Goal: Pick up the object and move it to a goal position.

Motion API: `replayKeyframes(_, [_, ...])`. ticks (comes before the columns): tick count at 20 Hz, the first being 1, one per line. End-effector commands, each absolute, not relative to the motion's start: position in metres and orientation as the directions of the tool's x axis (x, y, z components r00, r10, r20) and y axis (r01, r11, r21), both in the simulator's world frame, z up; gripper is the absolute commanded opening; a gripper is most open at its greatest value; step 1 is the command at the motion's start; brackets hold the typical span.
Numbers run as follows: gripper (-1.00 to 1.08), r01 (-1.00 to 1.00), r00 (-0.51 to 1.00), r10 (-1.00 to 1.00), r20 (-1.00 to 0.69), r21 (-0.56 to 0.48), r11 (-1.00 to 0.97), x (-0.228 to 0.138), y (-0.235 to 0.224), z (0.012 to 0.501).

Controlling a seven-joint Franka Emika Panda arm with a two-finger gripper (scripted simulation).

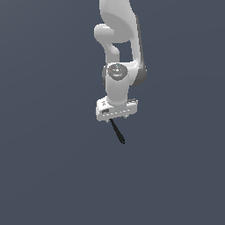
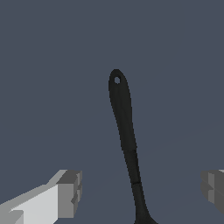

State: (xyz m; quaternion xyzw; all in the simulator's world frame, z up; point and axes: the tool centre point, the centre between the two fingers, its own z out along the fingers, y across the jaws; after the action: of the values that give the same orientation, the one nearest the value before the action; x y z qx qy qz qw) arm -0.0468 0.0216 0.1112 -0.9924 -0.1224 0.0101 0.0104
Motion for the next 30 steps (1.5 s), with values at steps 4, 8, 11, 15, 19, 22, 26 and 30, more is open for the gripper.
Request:
replayKeyframes(4, [1.0,0.36,0.933,0.36,-0.008,-0.01,-0.933,-0.069,0.013,0.088])
replayKeyframes(8, [1.0,0.42,0.908,0.42,-0.004,-0.004,-0.908,-0.082,0.01,0.077])
replayKeyframes(11, [1.0,0.45,0.893,0.45,-0.002,-0.002,-0.893,-0.088,0.008,0.071])
replayKeyframes(15, [1.0,0.471,0.882,0.471,0.0,0.0,-0.882,-0.093,0.007,0.068])
replayKeyframes(19, [1.0,0.469,0.883,0.469,-0.001,-0.001,-0.883,-0.093,0.007,0.067])
replayKeyframes(22, [1.0,0.47,0.883,0.47,-0.001,-0.001,-0.883,-0.093,0.007,0.063])
replayKeyframes(26, [1.0,0.471,0.882,0.471,-0.001,0.0,-0.882,-0.094,0.007,0.049])
replayKeyframes(30, [1.0,0.473,0.881,0.473,0.0,0.0,-0.881,-0.095,0.007,0.03])
